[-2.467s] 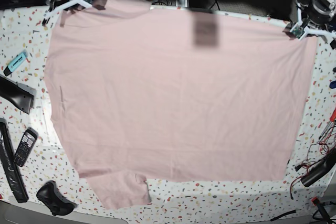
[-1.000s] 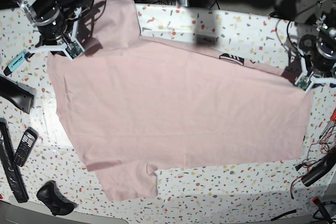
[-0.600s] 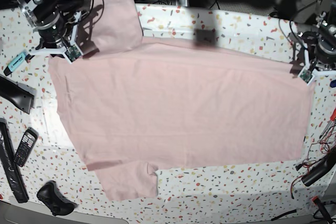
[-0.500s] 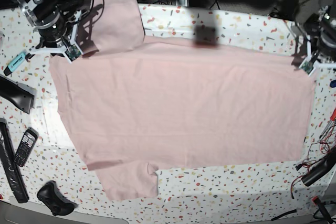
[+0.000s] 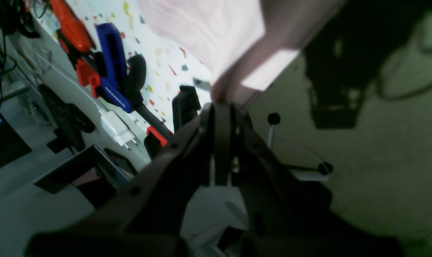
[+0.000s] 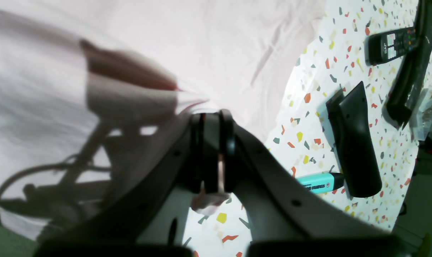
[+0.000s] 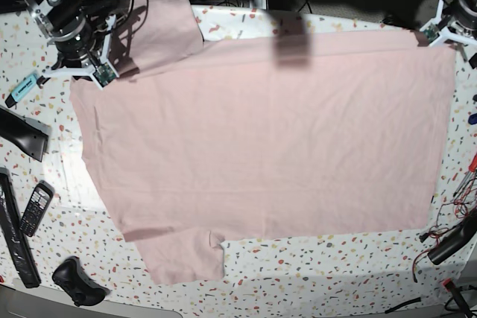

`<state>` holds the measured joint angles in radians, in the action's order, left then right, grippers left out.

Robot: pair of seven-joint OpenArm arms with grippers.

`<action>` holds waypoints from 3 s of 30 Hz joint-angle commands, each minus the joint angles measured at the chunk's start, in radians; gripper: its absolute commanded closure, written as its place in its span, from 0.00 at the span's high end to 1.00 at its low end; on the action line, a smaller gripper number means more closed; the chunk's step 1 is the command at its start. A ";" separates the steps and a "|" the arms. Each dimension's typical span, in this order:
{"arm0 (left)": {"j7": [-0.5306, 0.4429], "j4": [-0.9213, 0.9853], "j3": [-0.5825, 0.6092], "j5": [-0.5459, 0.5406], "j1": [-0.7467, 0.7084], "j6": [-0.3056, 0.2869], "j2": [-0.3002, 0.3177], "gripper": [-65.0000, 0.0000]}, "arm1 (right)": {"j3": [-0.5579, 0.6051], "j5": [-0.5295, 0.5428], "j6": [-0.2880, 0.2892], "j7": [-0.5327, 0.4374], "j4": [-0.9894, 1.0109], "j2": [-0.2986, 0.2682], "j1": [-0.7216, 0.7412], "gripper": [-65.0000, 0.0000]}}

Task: Fold the T-shirt properly
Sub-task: 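Lower the shirt edge and fold it over with both grippers, then release the shirt and raise both grippers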

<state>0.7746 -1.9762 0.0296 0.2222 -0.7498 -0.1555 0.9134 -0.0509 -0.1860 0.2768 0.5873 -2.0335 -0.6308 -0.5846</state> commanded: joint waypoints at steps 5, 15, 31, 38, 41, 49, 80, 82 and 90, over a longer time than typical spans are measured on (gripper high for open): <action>-0.013 -0.014 -0.010 0.075 -0.039 0.014 0.018 0.00 | -0.008 -0.015 -0.014 -0.011 -0.016 -0.013 0.003 0.00; -0.121 -0.013 -0.010 0.037 0.199 0.175 -0.031 0.00 | -0.008 -0.016 -0.015 -0.011 -0.016 -0.015 0.007 0.00; -0.314 0.277 -0.010 -0.097 0.442 0.053 -0.140 0.00 | -0.008 0.008 -0.014 -0.005 0.066 0.021 0.121 0.00; -0.396 0.357 -0.010 -0.137 0.488 -0.005 -0.169 0.00 | -0.008 0.008 -0.007 -0.030 0.166 0.041 0.175 0.00; -0.410 0.398 -0.010 -0.138 0.519 -0.007 -0.192 0.00 | -0.008 0.008 -0.007 -0.034 0.167 0.041 0.195 0.00; -0.414 0.478 -0.010 -0.138 0.596 -0.055 -0.254 0.00 | -0.008 0.008 -0.004 -0.047 0.167 0.040 0.245 0.00; -0.329 0.373 -0.010 -0.198 0.601 0.013 -0.254 0.47 | -0.008 -0.070 -0.022 0.017 -0.101 0.038 -0.032 0.29; -0.329 0.364 -0.010 -0.198 0.600 0.013 -0.254 0.47 | -0.008 -0.111 -0.022 0.017 -0.101 0.037 -0.086 0.29; -0.330 0.364 -0.010 -0.198 0.601 0.013 -0.254 0.47 | -0.008 -0.127 0.032 0.095 -0.100 -0.001 -0.204 0.29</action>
<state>0.4568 -1.5948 0.0288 0.0216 -0.1604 -0.1577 0.6403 -0.0513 -0.3077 0.3099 0.6937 -2.1151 -0.6186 -0.7864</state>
